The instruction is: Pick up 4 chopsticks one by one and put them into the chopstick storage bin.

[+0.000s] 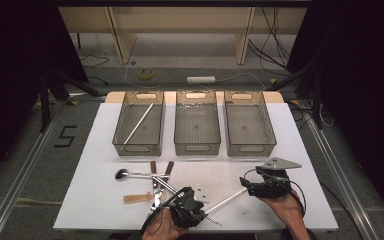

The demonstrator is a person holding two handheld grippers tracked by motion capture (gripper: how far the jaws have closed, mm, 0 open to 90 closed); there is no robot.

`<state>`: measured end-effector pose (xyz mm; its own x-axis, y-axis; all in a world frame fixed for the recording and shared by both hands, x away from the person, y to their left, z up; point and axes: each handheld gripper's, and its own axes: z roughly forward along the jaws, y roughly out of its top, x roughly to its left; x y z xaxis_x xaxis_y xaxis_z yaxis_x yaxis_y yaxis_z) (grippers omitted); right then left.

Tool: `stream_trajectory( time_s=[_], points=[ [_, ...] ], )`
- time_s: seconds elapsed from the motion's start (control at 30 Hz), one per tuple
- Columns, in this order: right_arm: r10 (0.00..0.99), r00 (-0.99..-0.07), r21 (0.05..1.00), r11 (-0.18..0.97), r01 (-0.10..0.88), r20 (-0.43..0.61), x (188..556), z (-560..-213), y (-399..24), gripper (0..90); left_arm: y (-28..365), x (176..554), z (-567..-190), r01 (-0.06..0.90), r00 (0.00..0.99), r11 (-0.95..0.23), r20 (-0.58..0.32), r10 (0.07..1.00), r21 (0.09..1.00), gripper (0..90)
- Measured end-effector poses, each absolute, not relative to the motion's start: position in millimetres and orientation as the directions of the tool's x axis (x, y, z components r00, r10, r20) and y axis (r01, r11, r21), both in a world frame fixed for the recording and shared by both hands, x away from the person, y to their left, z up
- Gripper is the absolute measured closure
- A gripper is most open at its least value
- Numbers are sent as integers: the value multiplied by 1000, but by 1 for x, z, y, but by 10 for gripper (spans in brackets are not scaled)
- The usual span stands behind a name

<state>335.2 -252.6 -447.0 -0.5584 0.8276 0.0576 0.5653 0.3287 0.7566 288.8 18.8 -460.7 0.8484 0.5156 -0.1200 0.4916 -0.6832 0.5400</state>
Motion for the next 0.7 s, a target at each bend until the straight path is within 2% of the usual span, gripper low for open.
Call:
stream_trajectory(
  time_s=[0.33,0.7],
  points=[
    [828,-557,765,318,559,63,335,-446,-253,285,40,302,-437,494,839,-629,-138,527,600,853],
    [821,-567,768,318,556,71,334,-445,-251,285,69,323,-411,510,800,-523,-154,579,683,853]
  ],
)
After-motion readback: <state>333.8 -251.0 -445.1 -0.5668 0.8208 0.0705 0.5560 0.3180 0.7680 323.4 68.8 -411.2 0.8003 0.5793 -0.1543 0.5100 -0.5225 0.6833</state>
